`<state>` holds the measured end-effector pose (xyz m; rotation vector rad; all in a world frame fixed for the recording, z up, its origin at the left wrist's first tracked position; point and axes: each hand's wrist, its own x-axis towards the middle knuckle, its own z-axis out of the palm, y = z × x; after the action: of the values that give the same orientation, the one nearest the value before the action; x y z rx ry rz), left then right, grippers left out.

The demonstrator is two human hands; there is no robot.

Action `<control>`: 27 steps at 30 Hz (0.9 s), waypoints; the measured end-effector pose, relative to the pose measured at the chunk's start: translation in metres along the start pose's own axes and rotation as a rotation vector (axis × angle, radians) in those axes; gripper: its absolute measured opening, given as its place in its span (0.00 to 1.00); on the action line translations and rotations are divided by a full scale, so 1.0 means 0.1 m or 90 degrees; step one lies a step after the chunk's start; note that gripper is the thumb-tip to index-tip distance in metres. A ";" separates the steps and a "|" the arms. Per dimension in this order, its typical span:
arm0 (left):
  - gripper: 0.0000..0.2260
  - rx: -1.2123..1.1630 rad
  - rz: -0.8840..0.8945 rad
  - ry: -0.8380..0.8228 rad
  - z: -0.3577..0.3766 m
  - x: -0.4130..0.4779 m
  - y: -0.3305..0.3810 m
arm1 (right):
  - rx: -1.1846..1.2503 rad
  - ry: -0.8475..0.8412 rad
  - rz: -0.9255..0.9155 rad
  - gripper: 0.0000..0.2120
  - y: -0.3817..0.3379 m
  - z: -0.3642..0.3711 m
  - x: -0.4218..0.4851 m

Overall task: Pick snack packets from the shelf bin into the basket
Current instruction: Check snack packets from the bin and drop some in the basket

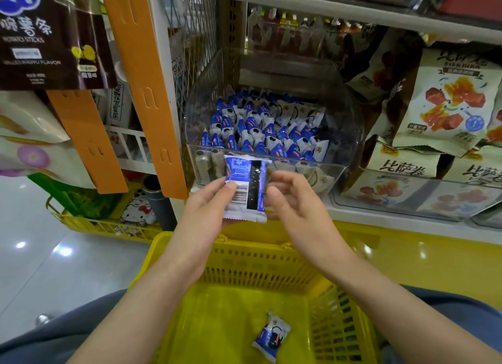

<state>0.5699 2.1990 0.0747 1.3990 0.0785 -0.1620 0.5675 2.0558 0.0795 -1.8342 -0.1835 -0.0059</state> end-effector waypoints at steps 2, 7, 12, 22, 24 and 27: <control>0.12 0.030 0.014 -0.032 0.01 -0.01 0.00 | 0.132 -0.061 0.096 0.08 0.00 -0.02 0.02; 0.10 0.256 0.197 0.103 0.04 0.00 -0.07 | 0.325 -0.095 0.202 0.12 0.00 -0.01 0.00; 0.15 0.317 0.222 0.059 0.11 -0.05 -0.17 | 0.256 -0.048 0.194 0.11 0.06 0.00 0.02; 0.14 0.401 0.217 0.016 0.02 0.02 -0.20 | 0.161 -0.037 0.117 0.09 0.15 0.01 0.03; 0.13 0.460 0.233 0.037 0.00 0.01 -0.21 | 0.129 -0.052 0.107 0.10 0.15 0.03 0.03; 0.10 0.545 0.273 0.079 -0.03 0.01 -0.21 | 0.084 -0.082 0.099 0.10 0.15 0.06 0.01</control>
<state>0.5674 2.1983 0.0535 2.2392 -0.2142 0.2869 0.5703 2.0580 0.0633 -1.7138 -0.1278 0.2275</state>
